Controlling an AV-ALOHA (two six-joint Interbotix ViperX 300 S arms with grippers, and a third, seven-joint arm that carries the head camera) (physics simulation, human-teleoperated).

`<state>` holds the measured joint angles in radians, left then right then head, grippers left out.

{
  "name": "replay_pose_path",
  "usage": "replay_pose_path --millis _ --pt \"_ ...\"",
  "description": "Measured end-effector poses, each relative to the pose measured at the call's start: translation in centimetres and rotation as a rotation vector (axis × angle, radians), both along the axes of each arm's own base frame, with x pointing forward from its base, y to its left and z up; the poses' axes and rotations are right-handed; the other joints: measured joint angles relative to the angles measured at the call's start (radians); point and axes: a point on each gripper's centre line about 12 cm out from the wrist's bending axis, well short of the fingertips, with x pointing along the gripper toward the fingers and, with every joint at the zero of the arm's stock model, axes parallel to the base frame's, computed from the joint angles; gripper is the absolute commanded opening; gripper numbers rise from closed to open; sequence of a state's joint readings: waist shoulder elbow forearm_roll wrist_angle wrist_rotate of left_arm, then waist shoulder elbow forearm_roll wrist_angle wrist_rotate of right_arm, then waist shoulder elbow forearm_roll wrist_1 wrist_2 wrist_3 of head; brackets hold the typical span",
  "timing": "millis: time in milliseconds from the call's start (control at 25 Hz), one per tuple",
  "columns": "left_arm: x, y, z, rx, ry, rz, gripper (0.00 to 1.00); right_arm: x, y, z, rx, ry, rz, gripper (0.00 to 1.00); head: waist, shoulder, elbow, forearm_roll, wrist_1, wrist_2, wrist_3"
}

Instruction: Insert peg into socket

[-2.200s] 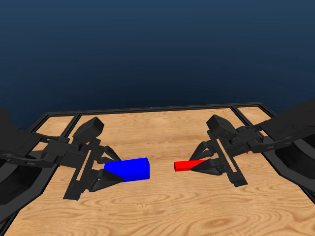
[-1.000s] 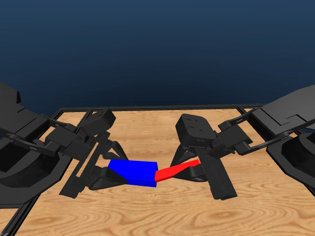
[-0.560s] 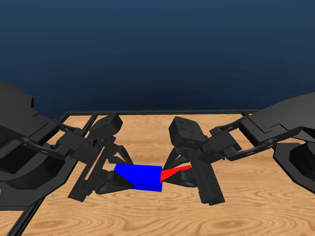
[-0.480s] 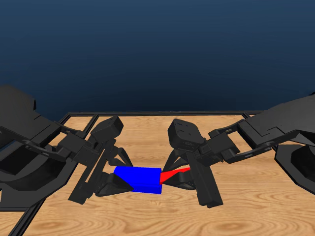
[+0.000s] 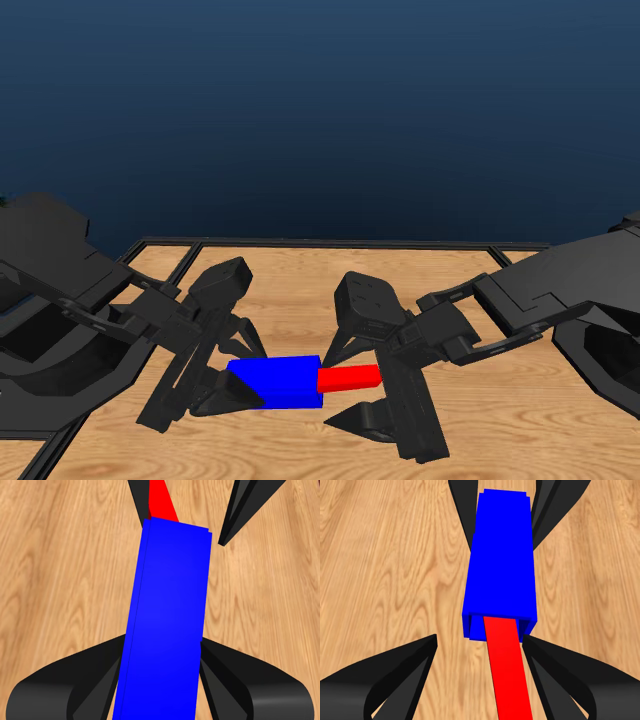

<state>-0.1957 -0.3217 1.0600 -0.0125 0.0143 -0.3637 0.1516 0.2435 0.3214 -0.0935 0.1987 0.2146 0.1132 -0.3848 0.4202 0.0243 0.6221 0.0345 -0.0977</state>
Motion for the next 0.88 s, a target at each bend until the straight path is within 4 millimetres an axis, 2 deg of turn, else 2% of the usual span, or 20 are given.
replay_pose_path --millis 120,240,600,840,880 --pt "0.1 0.0 0.3 -0.005 -0.021 0.002 0.0 -0.4 -0.1 0.6 0.004 -0.007 -0.005 1.0 0.006 -0.014 0.0 0.0 -0.004 -0.004 -0.007" --pt "0.2 -0.1 0.4 -0.012 -0.036 0.004 0.0 -1.7 -0.7 0.5 0.016 0.004 -0.028 1.0 0.01 -0.025 0.0 0.0 -0.009 -0.007 -0.015" --pt "0.5 -0.6 1.0 -0.022 -0.068 -0.01 0.0 -7.7 -4.1 -1.5 0.08 0.081 -0.158 1.0 0.017 -0.035 0.0 -0.001 -0.025 -0.015 -0.02" --pt "0.6 -0.6 1.0 -0.017 -0.075 -0.013 0.0 -10.7 -4.5 -4.4 0.118 0.174 -0.219 1.0 0.013 -0.035 0.0 -0.003 -0.035 -0.019 -0.019" --pt "0.5 -0.6 1.0 -0.016 -0.074 -0.015 0.0 -11.1 -4.5 -4.7 0.123 0.182 -0.225 0.0 0.012 -0.035 0.0 -0.003 -0.037 -0.019 -0.018"
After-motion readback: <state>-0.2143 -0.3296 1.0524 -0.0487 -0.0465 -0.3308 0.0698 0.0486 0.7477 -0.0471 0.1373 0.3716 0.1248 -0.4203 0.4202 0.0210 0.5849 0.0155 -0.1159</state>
